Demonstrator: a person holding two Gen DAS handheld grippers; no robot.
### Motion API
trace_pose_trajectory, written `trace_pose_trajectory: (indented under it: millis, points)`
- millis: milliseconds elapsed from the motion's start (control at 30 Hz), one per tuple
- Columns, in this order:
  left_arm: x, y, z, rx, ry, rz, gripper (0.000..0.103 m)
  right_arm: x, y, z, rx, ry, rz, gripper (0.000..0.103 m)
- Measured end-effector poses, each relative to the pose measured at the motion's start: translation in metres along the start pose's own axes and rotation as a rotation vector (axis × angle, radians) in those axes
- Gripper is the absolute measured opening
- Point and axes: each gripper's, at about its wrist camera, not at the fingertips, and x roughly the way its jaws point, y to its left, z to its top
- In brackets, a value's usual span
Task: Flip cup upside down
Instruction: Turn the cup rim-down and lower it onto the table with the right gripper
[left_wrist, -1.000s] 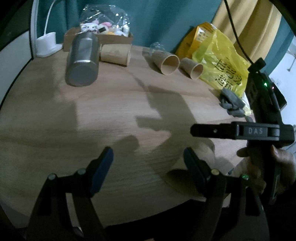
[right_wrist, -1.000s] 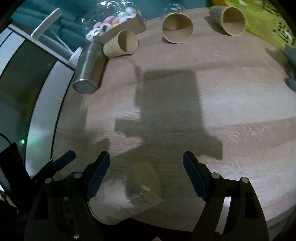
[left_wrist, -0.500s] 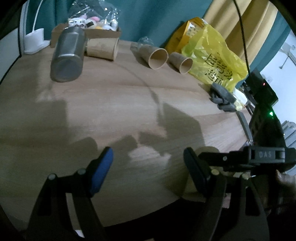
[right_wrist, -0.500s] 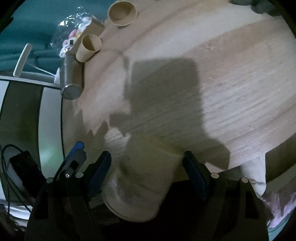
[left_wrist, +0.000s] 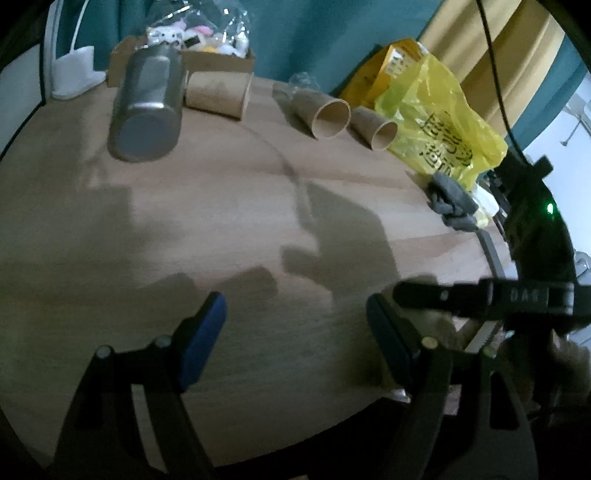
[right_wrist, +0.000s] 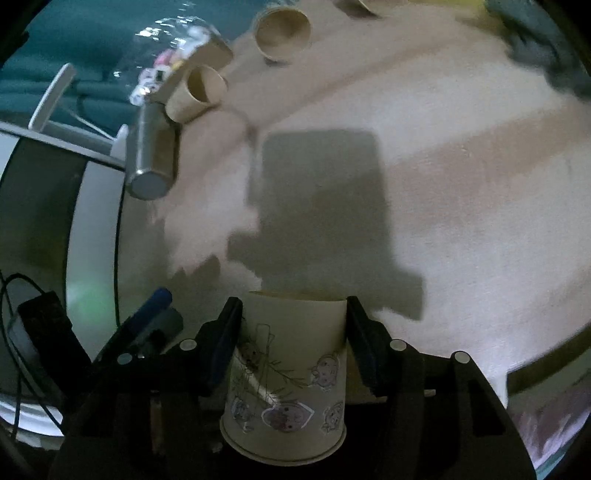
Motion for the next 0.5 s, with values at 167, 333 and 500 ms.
trace_pose_trajectory:
  millis: [167,333,500]
  points:
    - [-0.008,0.0,0.006,0.02,-0.055,0.033,0.08,-0.017,0.037,0.016,-0.273,-0.212,-0.044,0.059]
    - [-0.01,0.015,0.002,-0.015,-0.136,0.074,0.08,-0.013,0.059,0.011,-0.535,-0.461,-0.115,0.059]
    - [-0.005,0.031,-0.005,-0.059,-0.153,0.127,0.08,-0.002,0.056,-0.008,-0.707,-0.635,-0.176,0.059]
